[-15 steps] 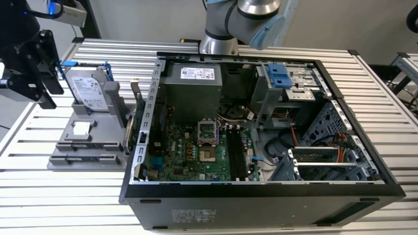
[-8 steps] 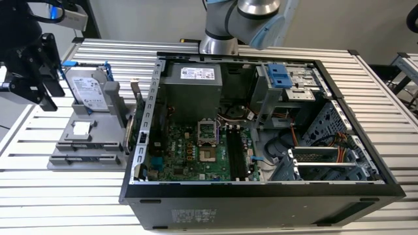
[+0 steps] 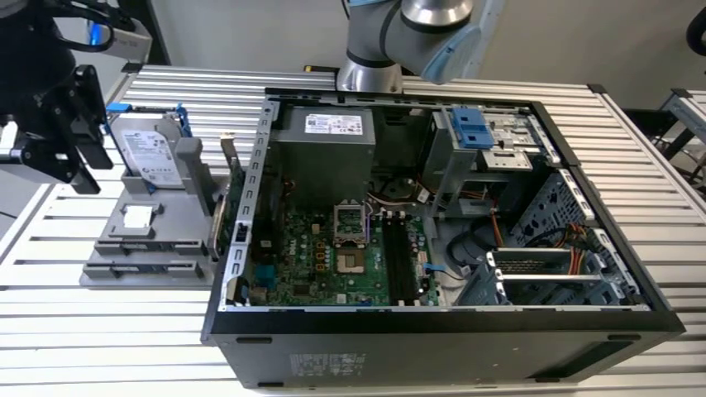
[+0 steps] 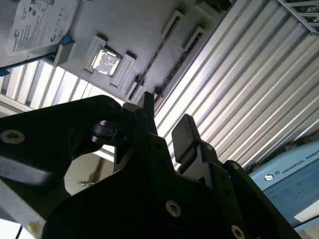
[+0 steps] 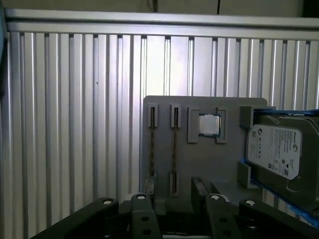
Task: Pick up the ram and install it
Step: 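Pick up the ram and move it above insertion slot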
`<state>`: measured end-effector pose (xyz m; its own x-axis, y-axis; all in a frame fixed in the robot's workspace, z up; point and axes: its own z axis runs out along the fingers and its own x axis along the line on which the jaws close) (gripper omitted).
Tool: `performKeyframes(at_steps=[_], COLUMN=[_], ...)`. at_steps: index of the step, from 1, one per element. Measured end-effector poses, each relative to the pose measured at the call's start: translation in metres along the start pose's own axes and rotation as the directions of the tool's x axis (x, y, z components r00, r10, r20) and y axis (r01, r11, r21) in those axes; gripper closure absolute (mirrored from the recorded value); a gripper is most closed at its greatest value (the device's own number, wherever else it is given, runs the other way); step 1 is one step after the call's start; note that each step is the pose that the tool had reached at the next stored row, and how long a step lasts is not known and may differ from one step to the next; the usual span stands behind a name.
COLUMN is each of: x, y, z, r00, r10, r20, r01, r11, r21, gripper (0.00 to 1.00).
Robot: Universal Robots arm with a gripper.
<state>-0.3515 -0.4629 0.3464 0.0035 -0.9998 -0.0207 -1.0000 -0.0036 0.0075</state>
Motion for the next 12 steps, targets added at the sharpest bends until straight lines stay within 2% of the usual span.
performKeyframes(at_steps=[8,12], x=[0.0018,0.0027], y=[0.0000,0.0000], z=[0.0060,0.0091], r00=[1.0000,1.0000], r10=[0.004,0.006], r20=[0.0000,0.0027], r01=[-0.004,-0.006], r11=[1.0000,1.0000], r21=[0.0001,0.0001], gripper=[0.00,0.00])
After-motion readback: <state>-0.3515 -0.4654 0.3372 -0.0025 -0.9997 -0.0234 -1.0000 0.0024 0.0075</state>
